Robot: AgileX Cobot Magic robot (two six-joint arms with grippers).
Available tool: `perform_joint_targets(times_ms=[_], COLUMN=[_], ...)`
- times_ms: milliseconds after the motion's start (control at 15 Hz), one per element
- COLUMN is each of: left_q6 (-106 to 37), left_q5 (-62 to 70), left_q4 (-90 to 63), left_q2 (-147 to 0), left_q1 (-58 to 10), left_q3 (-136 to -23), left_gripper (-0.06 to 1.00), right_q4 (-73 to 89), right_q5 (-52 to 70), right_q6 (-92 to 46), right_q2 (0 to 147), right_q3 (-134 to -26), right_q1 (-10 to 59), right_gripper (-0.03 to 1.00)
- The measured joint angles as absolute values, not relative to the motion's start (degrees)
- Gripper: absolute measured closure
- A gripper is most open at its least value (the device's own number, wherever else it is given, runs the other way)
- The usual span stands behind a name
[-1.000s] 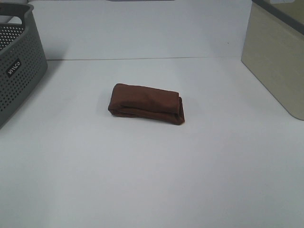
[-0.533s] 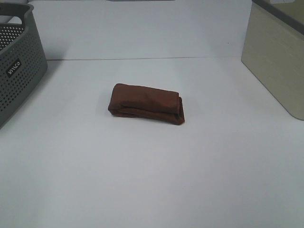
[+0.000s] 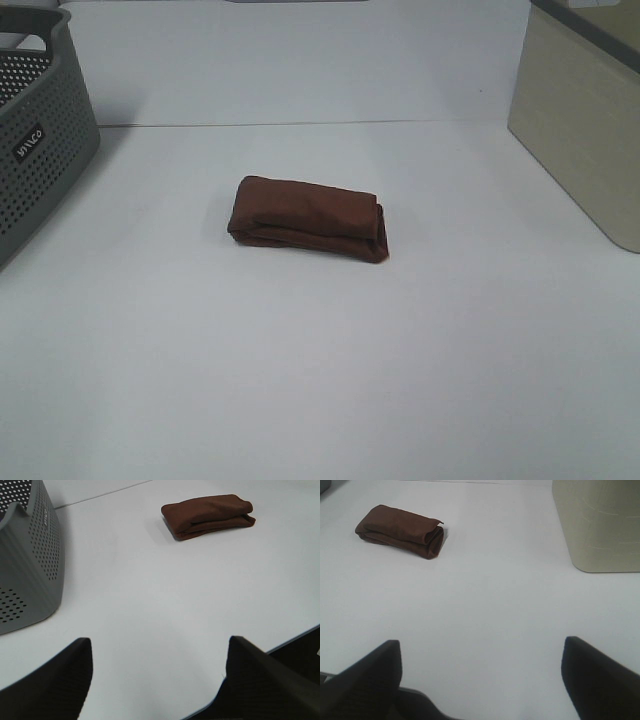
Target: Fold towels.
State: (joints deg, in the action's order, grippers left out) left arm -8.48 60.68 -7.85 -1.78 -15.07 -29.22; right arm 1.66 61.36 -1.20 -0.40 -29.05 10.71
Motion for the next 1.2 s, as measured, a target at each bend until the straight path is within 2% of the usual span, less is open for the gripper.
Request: perform_joint_targets(times_ms=[333, 467, 667, 867, 1200], left_q6=[-8.5, -8.5, -8.5, -8.5, -8.5], left_q5=[60.7, 60.7, 60.7, 60.6, 60.6], left_q4=[-7.8, -8.0, -8.0, -8.0, -8.0], left_q2=[-1.8, -1.8, -1.8, -0.2, 0.2], left_q1=[-13.9, -9.2, -2.7, -2.3, -2.3], left_q3=[-29.2, -29.2, -29.2, -29.1, -29.0], left_gripper=[0.23, 0.23, 0.23, 0.23, 0.23], right_q4=[1.7, 1.7, 1.8, 1.8, 1.8], right_q5=[61.4, 61.4, 61.3, 61.3, 61.3], right_q6=[-1.2, -1.2, -1.2, -1.2, -1.2], right_q2=[-0.4, -0.4, -0.3, -0.3, -0.4], right_q3=[-29.0, -29.0, -29.0, -29.0, -29.0], right_q1=[10.7, 10.2, 4.5, 1.5, 1.5], right_gripper=[0.15, 0.15, 0.15, 0.15, 0.15])
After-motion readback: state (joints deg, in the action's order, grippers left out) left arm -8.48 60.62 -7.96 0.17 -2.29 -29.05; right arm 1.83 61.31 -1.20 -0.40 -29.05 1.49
